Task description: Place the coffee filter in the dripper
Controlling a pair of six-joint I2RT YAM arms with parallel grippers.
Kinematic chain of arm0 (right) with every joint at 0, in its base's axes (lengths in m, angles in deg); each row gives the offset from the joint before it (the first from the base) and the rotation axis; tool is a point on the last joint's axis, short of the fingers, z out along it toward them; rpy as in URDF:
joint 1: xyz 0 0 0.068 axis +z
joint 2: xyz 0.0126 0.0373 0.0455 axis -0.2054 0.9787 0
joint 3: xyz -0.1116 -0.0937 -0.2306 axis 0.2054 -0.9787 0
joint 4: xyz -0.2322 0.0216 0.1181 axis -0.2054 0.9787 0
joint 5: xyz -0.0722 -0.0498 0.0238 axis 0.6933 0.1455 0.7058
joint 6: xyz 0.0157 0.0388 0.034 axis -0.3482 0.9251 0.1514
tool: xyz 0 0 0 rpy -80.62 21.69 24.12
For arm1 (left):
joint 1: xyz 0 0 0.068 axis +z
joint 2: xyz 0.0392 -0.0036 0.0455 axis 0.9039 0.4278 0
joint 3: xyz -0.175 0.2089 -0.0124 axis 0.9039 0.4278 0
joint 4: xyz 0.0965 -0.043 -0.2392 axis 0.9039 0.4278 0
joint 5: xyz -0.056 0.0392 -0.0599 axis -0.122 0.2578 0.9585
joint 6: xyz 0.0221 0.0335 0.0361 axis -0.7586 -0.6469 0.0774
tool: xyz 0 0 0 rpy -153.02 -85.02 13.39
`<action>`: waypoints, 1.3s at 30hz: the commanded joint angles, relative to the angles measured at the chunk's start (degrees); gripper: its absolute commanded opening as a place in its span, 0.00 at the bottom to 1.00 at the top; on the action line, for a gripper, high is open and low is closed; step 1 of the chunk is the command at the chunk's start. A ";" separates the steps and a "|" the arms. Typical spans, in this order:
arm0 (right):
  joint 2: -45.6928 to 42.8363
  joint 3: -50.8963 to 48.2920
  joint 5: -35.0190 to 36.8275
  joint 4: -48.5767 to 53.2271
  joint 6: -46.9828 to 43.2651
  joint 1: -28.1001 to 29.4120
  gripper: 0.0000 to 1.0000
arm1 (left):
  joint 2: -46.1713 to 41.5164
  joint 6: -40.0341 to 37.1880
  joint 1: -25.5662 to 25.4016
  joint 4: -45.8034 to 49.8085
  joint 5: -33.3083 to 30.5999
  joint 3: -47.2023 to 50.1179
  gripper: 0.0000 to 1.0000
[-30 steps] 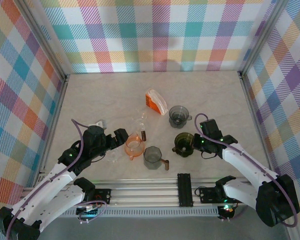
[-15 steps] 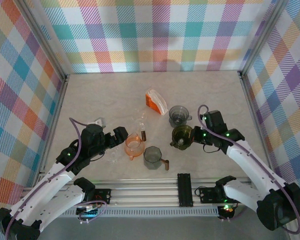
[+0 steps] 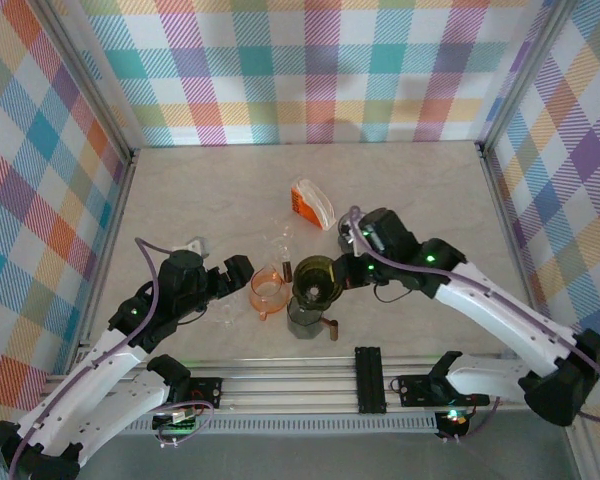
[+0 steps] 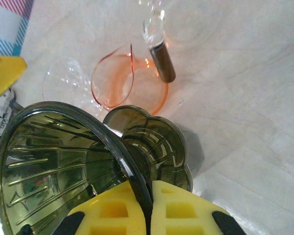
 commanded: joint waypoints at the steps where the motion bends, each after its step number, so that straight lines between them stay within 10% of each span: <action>1: 2.90 2.33 -0.36 0.50 0.73 2.14 0.00 | -0.79 -1.34 -0.43 2.04 -1.08 -1.99 1.00; 25: 10.11 1.95 0.01 -0.64 1.30 5.39 0.00 | -1.42 -1.55 -0.43 2.57 -2.00 -1.12 1.00; 39: 6.38 1.54 4.78 -2.67 1.21 5.70 0.70 | -1.42 -1.57 -0.43 1.91 -2.11 -0.94 1.00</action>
